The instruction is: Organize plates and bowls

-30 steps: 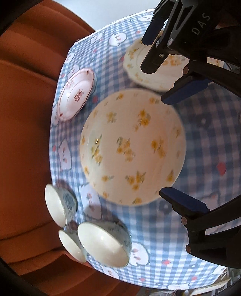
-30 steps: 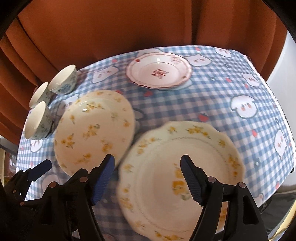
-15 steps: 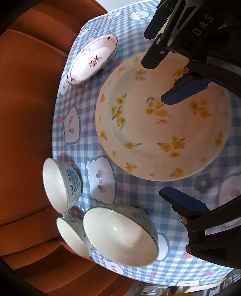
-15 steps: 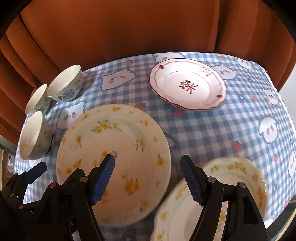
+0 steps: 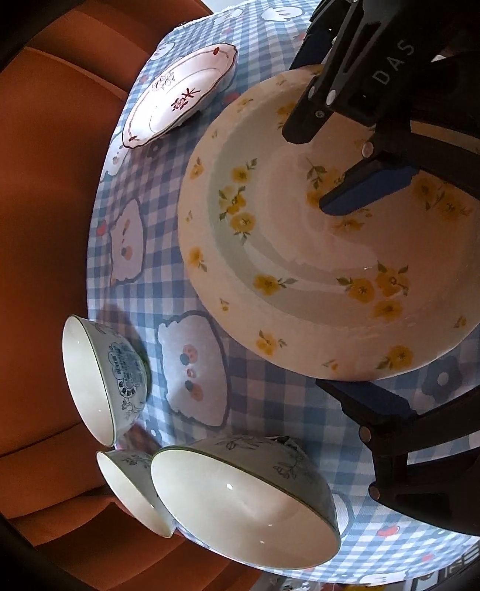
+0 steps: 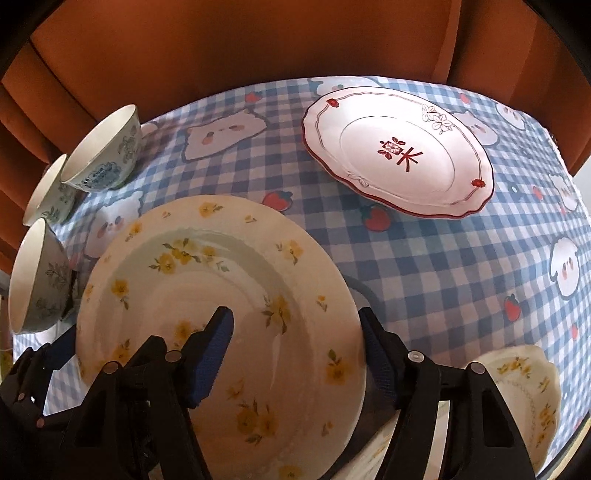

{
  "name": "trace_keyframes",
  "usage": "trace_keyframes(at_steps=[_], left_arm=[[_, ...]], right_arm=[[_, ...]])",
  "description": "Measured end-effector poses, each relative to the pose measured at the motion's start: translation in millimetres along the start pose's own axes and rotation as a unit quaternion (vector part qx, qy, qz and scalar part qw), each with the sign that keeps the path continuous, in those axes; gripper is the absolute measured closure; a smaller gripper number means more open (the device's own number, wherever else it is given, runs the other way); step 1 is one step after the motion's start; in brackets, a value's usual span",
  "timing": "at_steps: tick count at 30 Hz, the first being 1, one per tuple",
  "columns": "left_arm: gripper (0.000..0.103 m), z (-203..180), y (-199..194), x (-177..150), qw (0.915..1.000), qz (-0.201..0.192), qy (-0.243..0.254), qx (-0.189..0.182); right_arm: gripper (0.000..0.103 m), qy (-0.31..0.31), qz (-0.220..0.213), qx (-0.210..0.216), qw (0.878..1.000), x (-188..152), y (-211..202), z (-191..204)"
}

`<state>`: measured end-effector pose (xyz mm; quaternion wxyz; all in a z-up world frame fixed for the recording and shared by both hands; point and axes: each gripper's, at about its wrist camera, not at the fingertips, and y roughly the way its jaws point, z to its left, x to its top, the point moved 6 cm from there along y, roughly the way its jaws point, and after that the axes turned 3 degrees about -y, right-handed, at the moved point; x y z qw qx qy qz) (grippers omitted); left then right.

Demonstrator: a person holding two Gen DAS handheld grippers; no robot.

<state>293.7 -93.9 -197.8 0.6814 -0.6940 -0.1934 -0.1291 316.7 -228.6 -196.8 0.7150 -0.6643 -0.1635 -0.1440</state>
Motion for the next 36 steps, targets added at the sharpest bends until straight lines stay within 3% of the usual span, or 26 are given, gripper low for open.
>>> trace_keyframes(at_steps=[4, 11, 14, 36], left_arm=[[0.020, 7, -2, -3, 1.0000, 0.002, 0.000, 0.004], [0.026, 24, -7, -8, 1.0000, 0.002, -0.004, -0.001], [0.030, 30, -4, -9, 0.9996, 0.007, -0.025, -0.013], [0.030, 26, -26, -8, 0.9991, -0.010, -0.040, 0.008]], right_arm=[[0.032, -0.004, -0.001, -0.019, 1.000, 0, 0, 3], [0.032, -0.025, 0.001, -0.001, 1.000, -1, 2, 21], [0.040, -0.025, 0.003, -0.001, 1.000, -2, 3, 18], [0.042, -0.055, 0.000, 0.007, 0.998, -2, -12, 18]])
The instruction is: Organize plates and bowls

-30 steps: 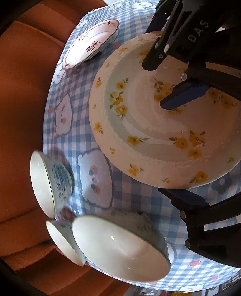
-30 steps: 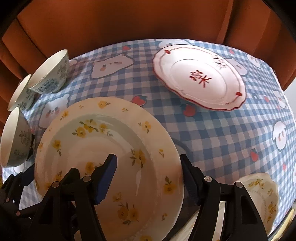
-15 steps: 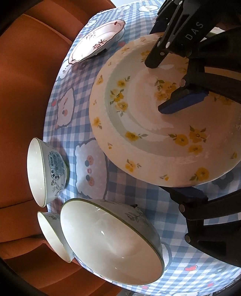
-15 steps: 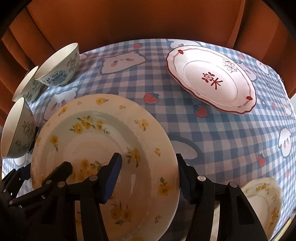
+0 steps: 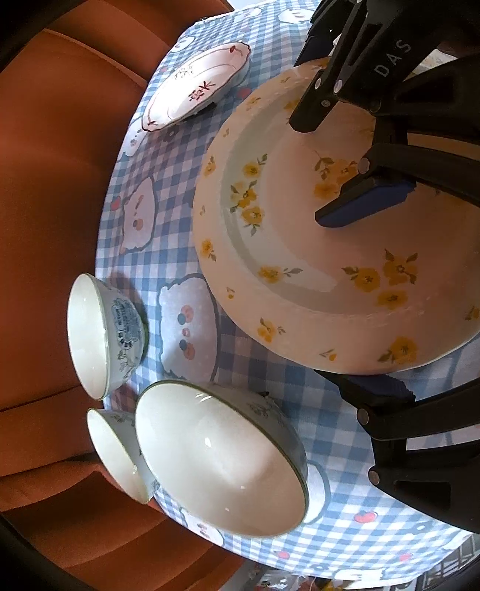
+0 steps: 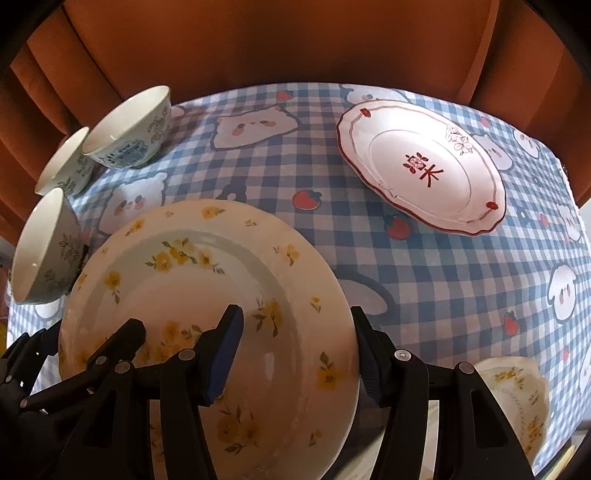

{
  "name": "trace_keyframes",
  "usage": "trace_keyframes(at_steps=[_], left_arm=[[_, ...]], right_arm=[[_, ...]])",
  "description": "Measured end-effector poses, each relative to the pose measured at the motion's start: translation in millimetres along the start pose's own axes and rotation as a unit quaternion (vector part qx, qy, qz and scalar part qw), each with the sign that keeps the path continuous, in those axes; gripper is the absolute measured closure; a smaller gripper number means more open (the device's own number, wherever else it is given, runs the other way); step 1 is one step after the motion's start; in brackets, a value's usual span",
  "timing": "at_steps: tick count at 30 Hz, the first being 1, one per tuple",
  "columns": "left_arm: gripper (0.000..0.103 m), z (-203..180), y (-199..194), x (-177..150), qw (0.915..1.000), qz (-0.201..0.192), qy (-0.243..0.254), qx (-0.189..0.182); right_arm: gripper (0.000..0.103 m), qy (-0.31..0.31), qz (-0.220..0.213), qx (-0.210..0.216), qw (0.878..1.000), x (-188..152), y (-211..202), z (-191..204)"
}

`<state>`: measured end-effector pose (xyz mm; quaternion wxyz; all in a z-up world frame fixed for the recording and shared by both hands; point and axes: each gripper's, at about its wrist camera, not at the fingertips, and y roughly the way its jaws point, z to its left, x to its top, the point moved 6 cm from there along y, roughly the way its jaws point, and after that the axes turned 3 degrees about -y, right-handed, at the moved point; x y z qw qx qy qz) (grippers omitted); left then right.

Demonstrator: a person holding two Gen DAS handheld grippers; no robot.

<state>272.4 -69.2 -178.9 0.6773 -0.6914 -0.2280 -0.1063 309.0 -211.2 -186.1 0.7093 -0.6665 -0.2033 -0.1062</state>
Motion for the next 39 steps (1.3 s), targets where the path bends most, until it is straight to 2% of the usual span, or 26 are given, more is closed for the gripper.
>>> trace_keyframes(at_steps=[10, 17, 29, 39], left_arm=[[0.030, -17, -39, 1, 0.9996, -0.028, 0.000, 0.000], [0.030, -42, -63, -4, 0.9987, -0.051, 0.004, -0.002], [0.030, -101, -79, -33, 0.9979, -0.055, 0.022, -0.025], [0.030, -147, -80, -56, 0.9969, -0.038, 0.051, -0.046]], right_arm=[[0.042, -0.010, -0.020, 0.004, 1.000, -1, -39, -12], [0.042, -0.007, -0.025, 0.005, 1.000, -14, -65, -32], [0.042, 0.012, -0.027, -0.006, 1.000, -47, -88, -95], [0.042, 0.040, -0.027, -0.019, 0.999, -76, -103, -143]])
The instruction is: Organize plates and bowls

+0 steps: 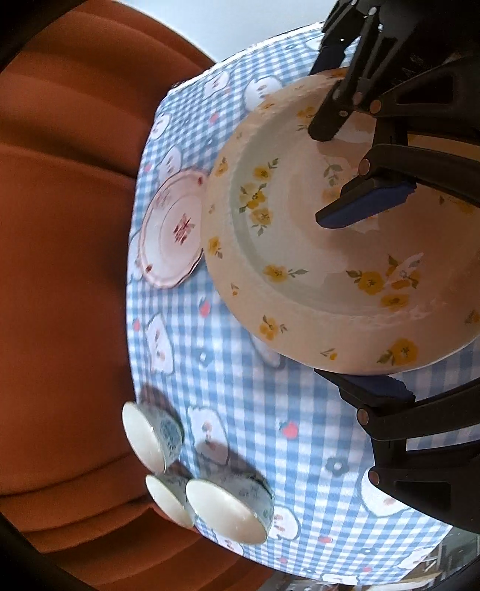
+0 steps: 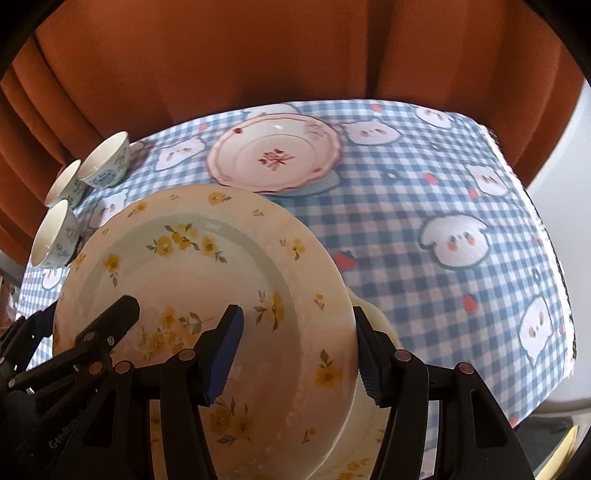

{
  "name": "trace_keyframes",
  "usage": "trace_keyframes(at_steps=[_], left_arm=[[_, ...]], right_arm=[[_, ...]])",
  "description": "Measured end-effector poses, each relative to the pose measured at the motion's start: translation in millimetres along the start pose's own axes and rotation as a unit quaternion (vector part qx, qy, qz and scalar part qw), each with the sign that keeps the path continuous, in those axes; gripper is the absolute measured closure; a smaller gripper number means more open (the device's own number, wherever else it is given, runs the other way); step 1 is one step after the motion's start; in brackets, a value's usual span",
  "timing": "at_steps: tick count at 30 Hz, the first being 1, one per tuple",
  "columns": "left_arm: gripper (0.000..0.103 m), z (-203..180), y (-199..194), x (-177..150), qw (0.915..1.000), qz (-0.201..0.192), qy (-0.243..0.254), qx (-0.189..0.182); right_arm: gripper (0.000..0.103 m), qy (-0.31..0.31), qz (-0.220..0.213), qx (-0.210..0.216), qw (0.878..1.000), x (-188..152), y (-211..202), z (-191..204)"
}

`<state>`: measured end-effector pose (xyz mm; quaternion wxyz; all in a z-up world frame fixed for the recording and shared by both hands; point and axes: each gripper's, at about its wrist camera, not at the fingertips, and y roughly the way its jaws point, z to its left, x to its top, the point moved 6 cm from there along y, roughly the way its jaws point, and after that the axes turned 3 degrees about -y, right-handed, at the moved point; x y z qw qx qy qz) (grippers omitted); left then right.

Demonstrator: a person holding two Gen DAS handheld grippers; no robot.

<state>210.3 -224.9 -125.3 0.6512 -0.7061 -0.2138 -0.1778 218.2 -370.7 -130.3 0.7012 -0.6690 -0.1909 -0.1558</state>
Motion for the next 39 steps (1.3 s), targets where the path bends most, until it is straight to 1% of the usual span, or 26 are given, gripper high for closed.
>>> trace_keyframes(at_steps=[8, 18, 23, 30, 35, 39], left_arm=[[0.030, -30, 8, -19, 0.9989, 0.027, 0.035, -0.016], [0.030, -54, 25, -36, 0.9960, 0.064, 0.056, -0.029], [0.030, -59, 34, -42, 0.9945, 0.083, 0.053, -0.034], [0.029, -64, 43, -46, 0.9928, 0.100, 0.054, -0.037], [0.029, -61, 48, -48, 0.9927, 0.106, 0.041, -0.039], [0.029, -62, 48, -48, 0.9929, 0.105, 0.044, -0.035]], right_arm=[[0.042, 0.018, -0.004, -0.015, 1.000, -15, -4, -35], [0.042, 0.042, 0.015, -0.022, 0.999, -33, 7, -63], [0.042, 0.048, 0.030, -0.027, 0.998, -41, 13, -71], [0.042, 0.053, 0.047, -0.033, 0.997, -47, 19, -79], [0.042, 0.055, 0.056, -0.032, 0.996, -50, 23, -80], [0.042, 0.054, 0.062, -0.033, 0.996, -51, 26, -79]])
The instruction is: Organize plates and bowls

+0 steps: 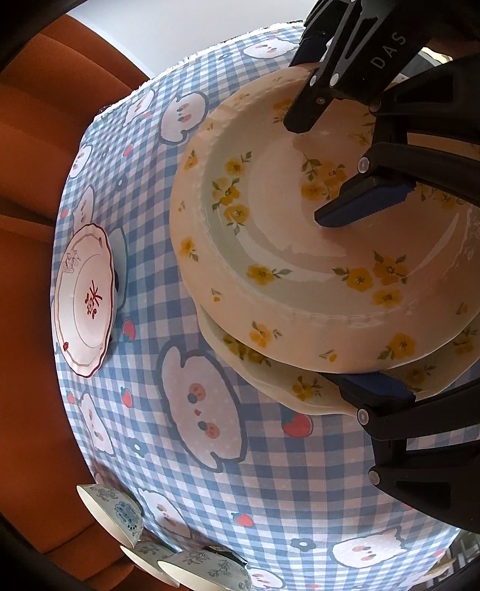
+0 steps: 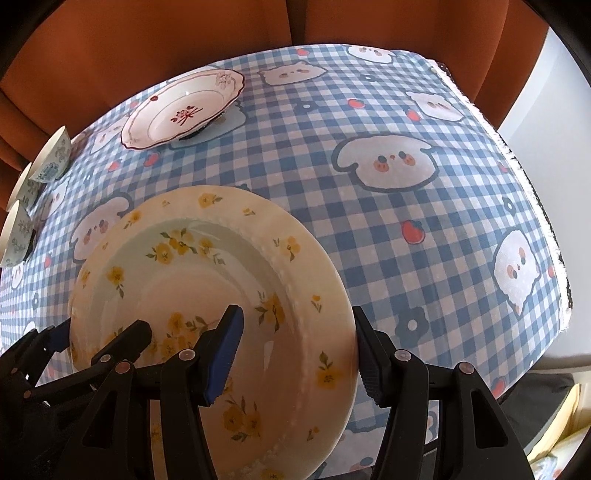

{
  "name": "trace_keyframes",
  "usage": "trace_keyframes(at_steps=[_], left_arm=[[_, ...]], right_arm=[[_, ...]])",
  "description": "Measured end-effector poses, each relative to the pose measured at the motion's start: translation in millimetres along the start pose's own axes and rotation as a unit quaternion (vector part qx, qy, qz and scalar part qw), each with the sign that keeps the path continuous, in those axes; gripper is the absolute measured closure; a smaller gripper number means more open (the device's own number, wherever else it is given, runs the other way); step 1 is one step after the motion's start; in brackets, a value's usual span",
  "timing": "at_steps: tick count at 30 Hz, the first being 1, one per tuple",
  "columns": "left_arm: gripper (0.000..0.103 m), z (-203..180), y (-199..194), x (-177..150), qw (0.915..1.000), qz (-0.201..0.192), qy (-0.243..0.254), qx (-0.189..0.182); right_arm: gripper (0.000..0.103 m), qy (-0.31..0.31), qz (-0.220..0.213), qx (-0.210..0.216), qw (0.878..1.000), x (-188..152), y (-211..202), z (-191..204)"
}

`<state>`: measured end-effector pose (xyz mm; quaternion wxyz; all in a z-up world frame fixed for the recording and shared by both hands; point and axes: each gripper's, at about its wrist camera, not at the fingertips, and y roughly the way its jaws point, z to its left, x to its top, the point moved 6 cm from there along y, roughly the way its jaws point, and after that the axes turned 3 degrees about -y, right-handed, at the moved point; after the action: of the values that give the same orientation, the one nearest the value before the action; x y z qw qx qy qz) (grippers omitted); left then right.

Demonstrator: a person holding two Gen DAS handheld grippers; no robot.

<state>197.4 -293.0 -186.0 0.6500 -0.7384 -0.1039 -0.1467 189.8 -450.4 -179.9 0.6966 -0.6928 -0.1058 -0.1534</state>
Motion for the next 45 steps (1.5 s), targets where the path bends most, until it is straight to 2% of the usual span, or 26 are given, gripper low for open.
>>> trace_keyframes(at_steps=[11, 17, 20, 23, 28, 36, 45], left_arm=[[0.025, -1, 2, 0, 0.9999, -0.004, 0.005, 0.015], [0.023, -4, 4, -3, 0.9986, -0.002, 0.031, 0.044], [0.022, -4, 4, -5, 0.9975, -0.001, 0.043, 0.056], [0.020, -5, 1, -6, 0.9935, -0.009, 0.064, 0.094], [0.020, 2, -6, -6, 0.9950, -0.014, 0.050, 0.084], [0.020, 17, -12, -5, 0.9974, -0.012, 0.013, 0.070], [0.020, 18, -13, -10, 0.9974, -0.013, 0.003, 0.070]], right_arm=[[0.044, 0.002, 0.002, -0.011, 1.000, -1, 4, -2], [0.045, 0.005, 0.000, -0.018, 1.000, -1, 2, -1], [0.050, 0.010, -0.003, -0.024, 1.000, -1, 0, -3], [0.055, 0.016, -0.011, -0.025, 1.000, -1, -4, -4], [0.057, 0.000, -0.018, -0.041, 0.999, 0, -8, 0], [0.058, -0.015, -0.008, -0.041, 0.999, -6, -5, 11], [0.060, -0.040, 0.002, -0.050, 0.998, -12, -3, 23]])
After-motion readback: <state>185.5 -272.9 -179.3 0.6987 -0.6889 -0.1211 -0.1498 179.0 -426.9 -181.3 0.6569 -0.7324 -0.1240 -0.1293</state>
